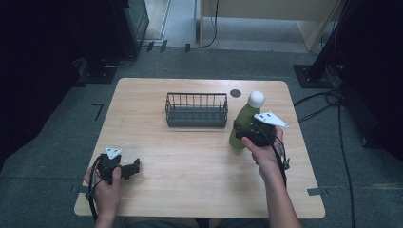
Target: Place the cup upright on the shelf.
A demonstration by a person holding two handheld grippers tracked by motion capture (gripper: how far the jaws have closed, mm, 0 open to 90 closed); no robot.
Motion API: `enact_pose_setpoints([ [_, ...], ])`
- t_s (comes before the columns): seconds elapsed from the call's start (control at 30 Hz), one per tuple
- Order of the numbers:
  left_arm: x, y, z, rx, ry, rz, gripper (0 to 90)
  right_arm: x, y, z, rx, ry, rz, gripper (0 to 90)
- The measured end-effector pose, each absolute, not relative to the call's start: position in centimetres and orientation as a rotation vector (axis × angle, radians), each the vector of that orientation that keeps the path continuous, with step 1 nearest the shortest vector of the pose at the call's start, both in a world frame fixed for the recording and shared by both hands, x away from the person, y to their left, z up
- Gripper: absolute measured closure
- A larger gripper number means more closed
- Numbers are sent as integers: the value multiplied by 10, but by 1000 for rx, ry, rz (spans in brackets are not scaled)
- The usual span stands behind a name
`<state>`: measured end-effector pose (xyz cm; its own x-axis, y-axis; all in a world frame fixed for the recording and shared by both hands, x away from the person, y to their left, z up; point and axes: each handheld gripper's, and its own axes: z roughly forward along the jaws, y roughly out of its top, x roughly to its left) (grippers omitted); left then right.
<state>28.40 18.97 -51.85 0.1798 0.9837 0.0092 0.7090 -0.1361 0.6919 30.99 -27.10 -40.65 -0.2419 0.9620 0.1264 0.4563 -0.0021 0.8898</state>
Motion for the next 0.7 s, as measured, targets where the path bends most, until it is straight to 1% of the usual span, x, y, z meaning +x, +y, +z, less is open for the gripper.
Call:
enact_pose_setpoints([
  [0.43,284,190,-519,1910,1587,647,16,321,-236,-377,1377,1776,1283,206],
  [0.7,284,190,-519,1910,1587,648,16,326,-221,-362,1314,1752,1347,207],
])
